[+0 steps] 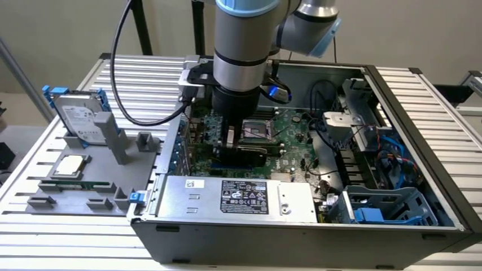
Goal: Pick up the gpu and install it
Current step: 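Press down on the gpu until it lock into place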
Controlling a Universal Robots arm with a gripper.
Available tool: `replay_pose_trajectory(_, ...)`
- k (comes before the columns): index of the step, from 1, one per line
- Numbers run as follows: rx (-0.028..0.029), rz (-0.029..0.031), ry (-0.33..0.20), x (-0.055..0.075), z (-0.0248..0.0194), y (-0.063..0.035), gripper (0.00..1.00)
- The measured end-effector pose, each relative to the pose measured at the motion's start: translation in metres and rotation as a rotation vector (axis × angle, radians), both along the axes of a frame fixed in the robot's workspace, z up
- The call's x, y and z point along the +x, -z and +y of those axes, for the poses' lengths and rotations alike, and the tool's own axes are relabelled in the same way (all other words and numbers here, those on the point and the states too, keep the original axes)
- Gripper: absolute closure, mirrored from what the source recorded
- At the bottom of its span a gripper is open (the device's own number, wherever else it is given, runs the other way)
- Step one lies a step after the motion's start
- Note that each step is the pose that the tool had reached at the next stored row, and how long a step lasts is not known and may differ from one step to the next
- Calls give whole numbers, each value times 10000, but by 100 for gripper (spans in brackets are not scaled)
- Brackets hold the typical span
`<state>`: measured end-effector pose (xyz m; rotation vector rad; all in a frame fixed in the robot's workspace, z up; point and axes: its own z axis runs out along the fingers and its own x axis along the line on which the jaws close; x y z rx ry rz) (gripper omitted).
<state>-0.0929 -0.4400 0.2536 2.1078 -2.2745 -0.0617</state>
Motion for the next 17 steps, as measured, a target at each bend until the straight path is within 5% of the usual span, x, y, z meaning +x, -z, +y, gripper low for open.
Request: replay_pose_trajectory(17, -121, 4, 0, 0, 20, 28, 100)
